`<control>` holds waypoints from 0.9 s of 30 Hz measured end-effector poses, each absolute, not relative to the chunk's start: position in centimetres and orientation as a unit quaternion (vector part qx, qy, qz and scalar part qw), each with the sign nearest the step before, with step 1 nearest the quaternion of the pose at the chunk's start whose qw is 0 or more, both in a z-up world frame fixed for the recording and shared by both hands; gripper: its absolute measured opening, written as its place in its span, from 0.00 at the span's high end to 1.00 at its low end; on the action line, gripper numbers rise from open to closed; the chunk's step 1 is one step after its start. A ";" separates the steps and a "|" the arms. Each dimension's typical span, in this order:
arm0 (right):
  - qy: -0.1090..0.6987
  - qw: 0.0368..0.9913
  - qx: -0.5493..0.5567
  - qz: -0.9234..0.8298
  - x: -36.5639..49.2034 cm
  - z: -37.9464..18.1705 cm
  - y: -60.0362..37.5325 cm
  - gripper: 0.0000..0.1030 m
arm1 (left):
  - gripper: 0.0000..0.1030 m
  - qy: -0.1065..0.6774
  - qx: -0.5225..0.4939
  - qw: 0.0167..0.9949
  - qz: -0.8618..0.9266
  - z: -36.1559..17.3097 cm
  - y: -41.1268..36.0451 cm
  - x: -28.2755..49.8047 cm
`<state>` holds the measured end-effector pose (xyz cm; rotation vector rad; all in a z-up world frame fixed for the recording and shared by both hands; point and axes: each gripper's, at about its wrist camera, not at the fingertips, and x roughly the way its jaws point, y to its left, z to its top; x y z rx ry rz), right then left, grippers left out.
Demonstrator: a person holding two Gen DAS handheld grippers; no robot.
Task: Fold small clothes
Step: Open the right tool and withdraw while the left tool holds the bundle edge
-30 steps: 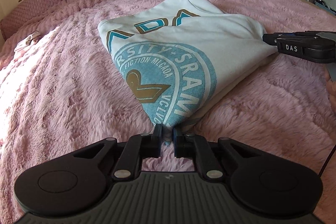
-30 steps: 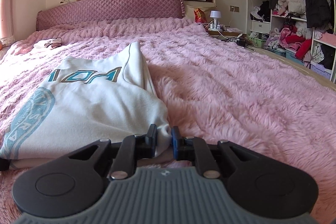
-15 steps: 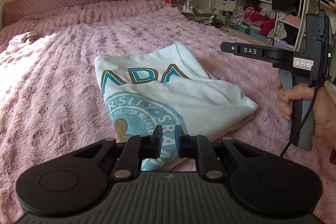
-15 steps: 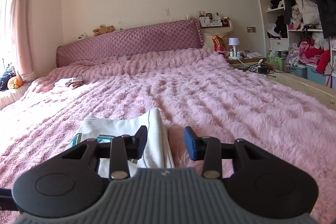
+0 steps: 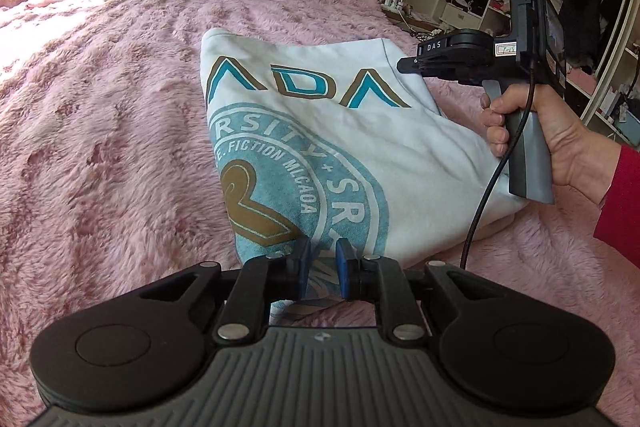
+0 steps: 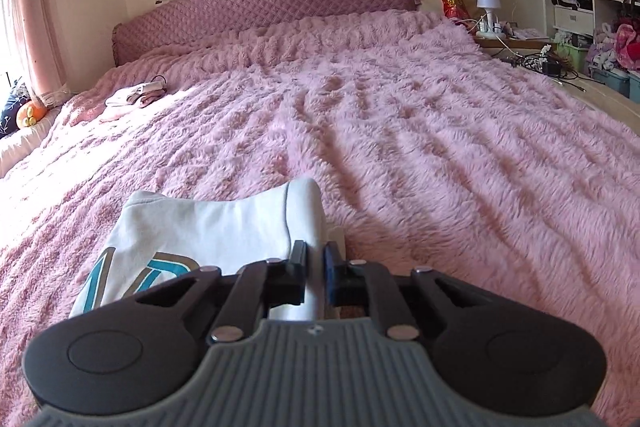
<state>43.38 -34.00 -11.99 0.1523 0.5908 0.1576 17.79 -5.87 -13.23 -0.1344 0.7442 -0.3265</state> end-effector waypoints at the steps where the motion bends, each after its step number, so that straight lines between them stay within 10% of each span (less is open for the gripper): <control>1: 0.296 0.949 0.083 0.070 43.5 -12.4 -34.3 0.98 | 0.81 0.363 -0.065 0.916 -0.157 -13.4 -5.9 17.8; 27: 0.318 0.927 0.124 0.156 23.9 -13.7 -37.0 0.69 | 0.81 0.393 -0.067 0.906 -0.144 -13.4 -6.1 18.9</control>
